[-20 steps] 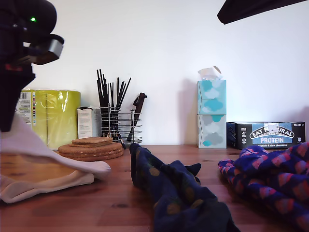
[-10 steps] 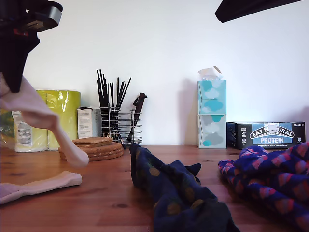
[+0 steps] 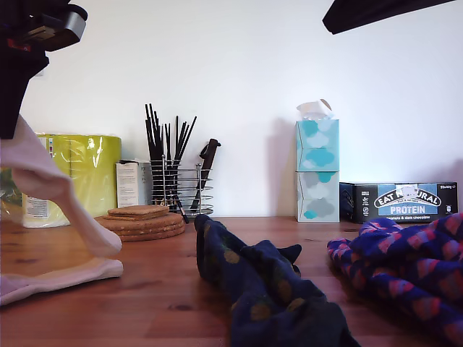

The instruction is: Pair up the socks based on colour and pattern, by placing each sock on top of its pair

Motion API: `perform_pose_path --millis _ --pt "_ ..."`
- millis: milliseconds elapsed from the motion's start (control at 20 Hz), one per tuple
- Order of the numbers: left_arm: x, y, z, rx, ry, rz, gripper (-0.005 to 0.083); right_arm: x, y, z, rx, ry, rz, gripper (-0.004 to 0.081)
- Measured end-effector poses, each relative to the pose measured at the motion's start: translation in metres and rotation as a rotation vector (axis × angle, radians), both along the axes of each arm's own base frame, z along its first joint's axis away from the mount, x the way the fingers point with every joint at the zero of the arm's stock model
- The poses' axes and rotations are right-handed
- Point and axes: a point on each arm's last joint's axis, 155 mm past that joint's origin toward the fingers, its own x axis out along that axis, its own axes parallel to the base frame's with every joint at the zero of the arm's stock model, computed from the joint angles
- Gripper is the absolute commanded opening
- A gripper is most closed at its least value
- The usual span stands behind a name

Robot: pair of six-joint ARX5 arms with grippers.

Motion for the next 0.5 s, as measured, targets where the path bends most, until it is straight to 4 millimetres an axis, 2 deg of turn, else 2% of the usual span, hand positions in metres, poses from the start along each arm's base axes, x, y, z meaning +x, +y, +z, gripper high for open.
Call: perform_pose_path --millis 100,300,400,500 --pt "-0.002 0.006 -0.005 0.003 0.017 0.017 -0.0022 0.000 0.000 0.000 0.000 0.000 0.000 -0.0012" --pt "-0.022 0.023 -0.031 0.032 0.115 0.055 -0.0022 0.000 0.000 0.000 0.000 0.000 0.000 -0.0012" --pt "-0.027 0.026 -0.036 0.038 0.137 0.051 -0.0020 0.000 0.000 0.000 0.000 0.000 0.000 -0.0012" --pt "-0.030 0.027 -0.040 0.039 0.146 0.043 0.0045 0.000 0.000 0.000 0.000 0.000 0.000 -0.0012"
